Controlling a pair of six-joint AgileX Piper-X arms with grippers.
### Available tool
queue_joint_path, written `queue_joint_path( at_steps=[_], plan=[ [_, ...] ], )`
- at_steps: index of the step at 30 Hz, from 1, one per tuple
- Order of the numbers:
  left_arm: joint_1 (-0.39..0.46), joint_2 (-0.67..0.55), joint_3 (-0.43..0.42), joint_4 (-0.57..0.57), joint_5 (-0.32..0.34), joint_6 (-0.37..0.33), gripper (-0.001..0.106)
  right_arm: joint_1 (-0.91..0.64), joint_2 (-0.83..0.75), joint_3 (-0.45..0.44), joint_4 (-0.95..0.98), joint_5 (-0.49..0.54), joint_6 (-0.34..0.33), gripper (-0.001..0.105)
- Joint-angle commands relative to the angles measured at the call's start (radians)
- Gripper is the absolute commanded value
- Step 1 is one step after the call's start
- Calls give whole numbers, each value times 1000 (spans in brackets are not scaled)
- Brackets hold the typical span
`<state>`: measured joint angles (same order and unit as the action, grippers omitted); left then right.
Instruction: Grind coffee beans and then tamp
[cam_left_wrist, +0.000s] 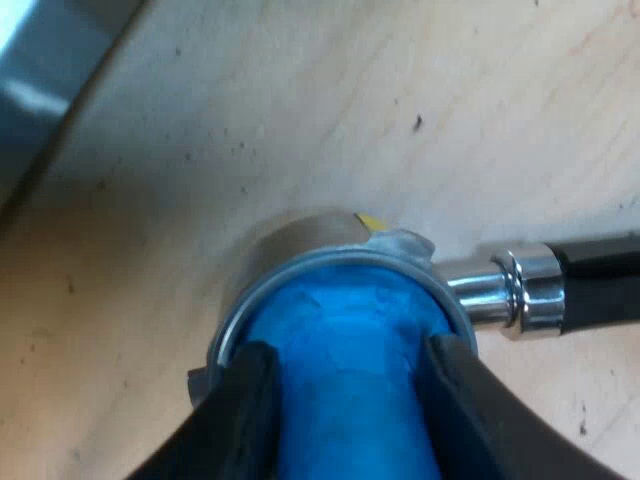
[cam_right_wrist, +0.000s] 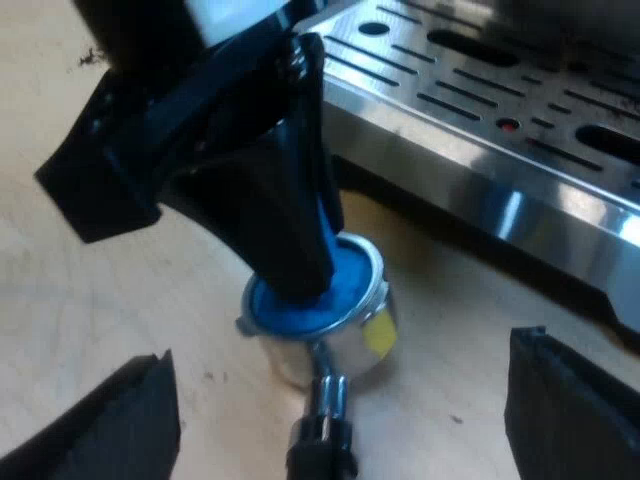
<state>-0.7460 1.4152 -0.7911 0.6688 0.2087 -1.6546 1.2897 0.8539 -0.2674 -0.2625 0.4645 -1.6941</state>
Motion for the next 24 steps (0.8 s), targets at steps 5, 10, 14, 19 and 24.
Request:
queue_joint_path(
  at_steps=[5, 10, 14, 19, 24],
  plan=[
    [-7, -69, -42, 15, -11, -5, 0, 1, -3, -1, -39, 3, -15, 69],
    [-7, -93, -89, 66, -13, -5, 0, 1, -3, -1, -82, -5, -26, 69],
    [-7, -125, -97, 144, -77, -3, 0, 1, -3, -3, -84, -72, -42, 69],
    [19, -169, -95, 234, -100, -27, 0, 1, -3, -13, -85, -110, -61, 69],
    [86, -219, -95, 277, -145, -31, 0, 1, -3, -12, -85, -110, -61, 69]
  ],
)
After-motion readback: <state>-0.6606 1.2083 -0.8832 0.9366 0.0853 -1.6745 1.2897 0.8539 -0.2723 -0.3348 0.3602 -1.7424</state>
